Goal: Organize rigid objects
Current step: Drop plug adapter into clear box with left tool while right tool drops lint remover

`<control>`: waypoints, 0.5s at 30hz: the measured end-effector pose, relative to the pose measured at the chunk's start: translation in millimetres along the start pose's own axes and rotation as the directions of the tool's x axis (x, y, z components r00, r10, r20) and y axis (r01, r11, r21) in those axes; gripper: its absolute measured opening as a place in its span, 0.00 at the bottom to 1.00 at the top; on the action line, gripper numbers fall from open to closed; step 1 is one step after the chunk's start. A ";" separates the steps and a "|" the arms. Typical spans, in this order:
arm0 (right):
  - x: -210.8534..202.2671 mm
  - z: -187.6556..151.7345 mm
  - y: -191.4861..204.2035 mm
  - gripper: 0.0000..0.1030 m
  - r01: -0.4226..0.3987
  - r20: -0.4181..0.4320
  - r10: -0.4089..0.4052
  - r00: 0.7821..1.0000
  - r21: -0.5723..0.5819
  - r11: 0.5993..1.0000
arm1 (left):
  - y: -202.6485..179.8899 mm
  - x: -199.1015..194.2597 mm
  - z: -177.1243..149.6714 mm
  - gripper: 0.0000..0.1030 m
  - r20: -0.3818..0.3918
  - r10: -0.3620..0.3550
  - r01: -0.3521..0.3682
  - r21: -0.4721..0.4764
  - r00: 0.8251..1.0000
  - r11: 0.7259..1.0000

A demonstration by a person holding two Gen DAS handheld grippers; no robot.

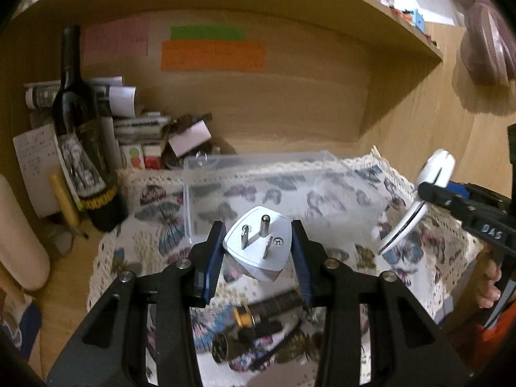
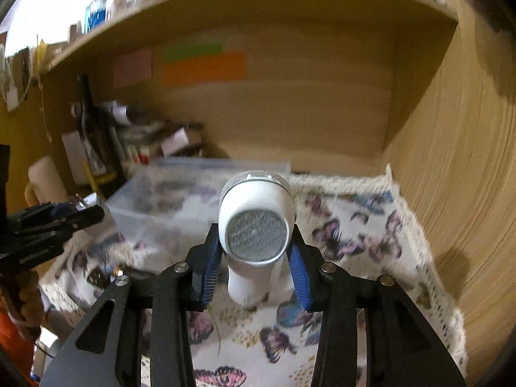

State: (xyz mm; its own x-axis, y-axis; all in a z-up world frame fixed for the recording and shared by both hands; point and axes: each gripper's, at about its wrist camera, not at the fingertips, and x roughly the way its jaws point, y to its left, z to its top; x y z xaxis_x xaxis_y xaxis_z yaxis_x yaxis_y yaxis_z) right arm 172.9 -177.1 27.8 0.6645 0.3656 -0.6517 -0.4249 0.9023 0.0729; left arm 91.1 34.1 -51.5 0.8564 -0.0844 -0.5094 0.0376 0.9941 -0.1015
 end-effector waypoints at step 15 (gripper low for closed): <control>36.3 55.4 -5.9 0.35 0.031 0.081 -0.026 0.996 -0.058 0.998 | 18.5 42.9 43.1 0.39 -0.016 0.049 -0.048 0.030 0.999 0.998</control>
State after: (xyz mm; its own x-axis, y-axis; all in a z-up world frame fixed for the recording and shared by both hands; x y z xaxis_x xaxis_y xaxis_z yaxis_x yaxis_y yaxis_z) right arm 233.6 -156.6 45.6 0.7230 0.3590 -0.5902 -0.4388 0.8986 0.0090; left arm 150.8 51.7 -38.5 0.8489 -0.0370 -0.5273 0.0117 0.9986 -0.0512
